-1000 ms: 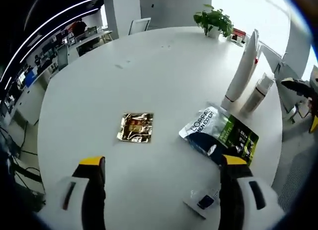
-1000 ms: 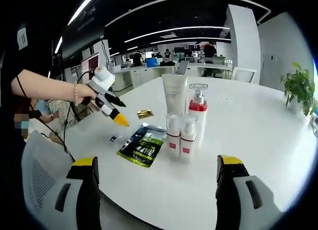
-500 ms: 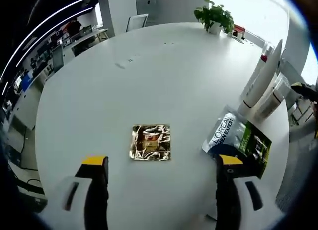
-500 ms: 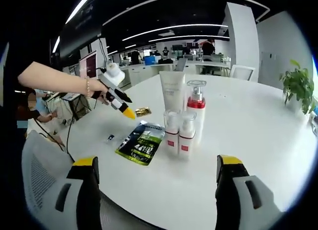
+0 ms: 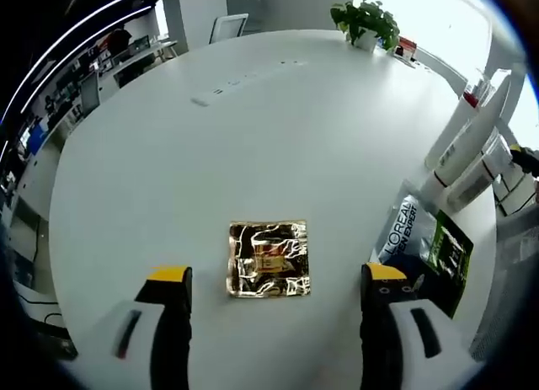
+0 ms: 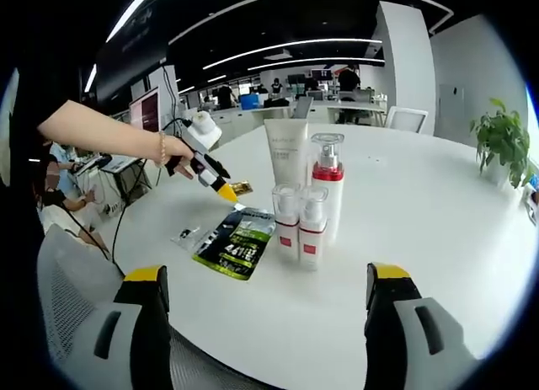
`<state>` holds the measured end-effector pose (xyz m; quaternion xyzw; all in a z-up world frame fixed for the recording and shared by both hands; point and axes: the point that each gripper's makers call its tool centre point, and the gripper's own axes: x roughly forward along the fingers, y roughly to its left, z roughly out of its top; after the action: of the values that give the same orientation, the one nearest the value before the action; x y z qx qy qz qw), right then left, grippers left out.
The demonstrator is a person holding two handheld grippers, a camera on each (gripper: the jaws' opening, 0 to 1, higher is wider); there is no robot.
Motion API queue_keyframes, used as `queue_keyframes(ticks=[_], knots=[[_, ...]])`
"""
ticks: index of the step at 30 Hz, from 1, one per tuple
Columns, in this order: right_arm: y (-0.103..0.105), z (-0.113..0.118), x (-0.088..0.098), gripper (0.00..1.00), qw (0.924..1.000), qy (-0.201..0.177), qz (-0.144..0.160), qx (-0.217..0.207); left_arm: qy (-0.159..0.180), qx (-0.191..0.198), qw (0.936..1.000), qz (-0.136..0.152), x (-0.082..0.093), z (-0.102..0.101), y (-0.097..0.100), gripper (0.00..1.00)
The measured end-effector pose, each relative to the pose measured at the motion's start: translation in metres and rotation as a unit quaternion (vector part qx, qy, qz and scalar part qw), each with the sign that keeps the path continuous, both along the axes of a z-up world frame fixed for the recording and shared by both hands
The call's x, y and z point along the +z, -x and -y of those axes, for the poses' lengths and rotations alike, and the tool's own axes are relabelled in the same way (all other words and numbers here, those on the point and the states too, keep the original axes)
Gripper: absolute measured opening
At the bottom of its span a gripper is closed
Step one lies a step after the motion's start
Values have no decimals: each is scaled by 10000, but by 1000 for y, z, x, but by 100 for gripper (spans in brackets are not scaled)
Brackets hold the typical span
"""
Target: Arrange the skincare products in the storage area until every visible bottle or jar stands upright without overlapping.
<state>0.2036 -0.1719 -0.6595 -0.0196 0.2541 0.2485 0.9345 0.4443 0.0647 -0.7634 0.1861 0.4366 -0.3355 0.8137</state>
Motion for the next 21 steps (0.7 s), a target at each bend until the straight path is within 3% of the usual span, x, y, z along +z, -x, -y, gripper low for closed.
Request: queue_keyframes(ticks=[6, 17, 21], knots=[[0, 1, 1, 96, 10000, -62, 14, -63, -37, -45, 10000, -43, -4, 1, 0, 71], [-2, 3, 1, 96, 9999, -90, 27, -129, -127, -100, 9999, -27, -5, 3, -5, 67], [-2, 4, 1, 95, 9999, -88, 21, -136, -135, -170, 9998, 17, -4, 3, -5, 59]])
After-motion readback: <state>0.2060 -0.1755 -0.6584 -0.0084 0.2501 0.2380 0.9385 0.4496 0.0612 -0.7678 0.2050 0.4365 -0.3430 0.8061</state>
